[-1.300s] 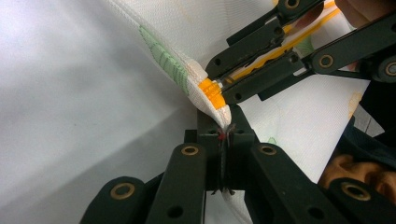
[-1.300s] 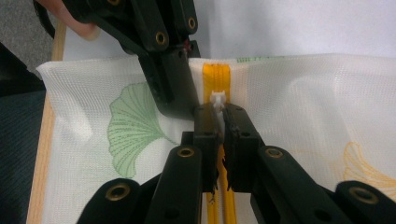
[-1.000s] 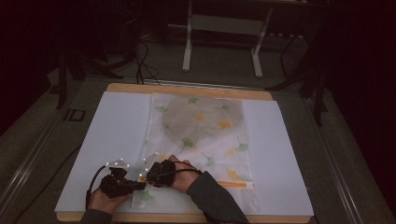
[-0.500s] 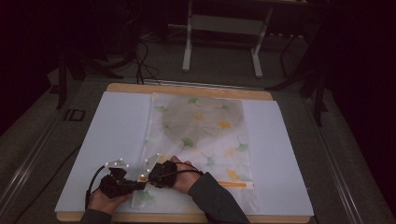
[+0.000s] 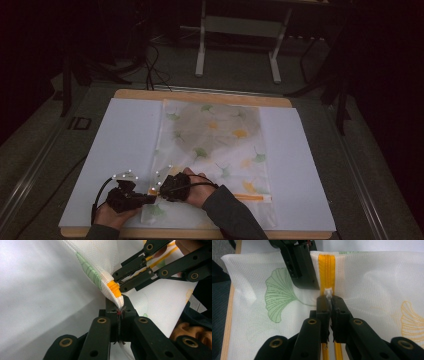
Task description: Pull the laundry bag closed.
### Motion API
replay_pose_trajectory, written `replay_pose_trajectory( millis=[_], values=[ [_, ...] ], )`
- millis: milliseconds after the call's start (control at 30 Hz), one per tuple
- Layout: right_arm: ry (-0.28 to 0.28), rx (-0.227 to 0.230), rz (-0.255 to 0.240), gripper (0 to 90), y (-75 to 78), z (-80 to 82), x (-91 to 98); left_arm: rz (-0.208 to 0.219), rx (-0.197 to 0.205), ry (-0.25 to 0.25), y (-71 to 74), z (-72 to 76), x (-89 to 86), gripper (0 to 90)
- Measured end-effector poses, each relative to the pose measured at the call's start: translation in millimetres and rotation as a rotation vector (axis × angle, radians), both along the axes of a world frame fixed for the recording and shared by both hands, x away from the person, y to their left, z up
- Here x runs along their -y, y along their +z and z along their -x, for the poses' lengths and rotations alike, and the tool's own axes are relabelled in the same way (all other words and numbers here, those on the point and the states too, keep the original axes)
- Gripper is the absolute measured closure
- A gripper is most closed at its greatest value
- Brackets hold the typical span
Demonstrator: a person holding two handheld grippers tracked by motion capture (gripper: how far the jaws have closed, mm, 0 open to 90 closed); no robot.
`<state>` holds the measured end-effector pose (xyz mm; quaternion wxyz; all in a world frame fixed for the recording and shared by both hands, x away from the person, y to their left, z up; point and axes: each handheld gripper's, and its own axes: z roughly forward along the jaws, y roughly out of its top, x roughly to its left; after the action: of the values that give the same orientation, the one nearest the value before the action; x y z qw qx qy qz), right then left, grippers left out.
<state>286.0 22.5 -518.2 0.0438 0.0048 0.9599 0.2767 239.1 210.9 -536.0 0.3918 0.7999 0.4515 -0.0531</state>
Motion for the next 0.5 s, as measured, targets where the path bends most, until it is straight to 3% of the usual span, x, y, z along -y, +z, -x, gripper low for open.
replay_pose_trajectory(
  millis=[500],
  values=[
    [-0.005,0.003,0.003,86.3,0.0,-0.7,4.3,0.029,0.007,0.009,2.0,0.9,-3.4,88.2]
  ],
)
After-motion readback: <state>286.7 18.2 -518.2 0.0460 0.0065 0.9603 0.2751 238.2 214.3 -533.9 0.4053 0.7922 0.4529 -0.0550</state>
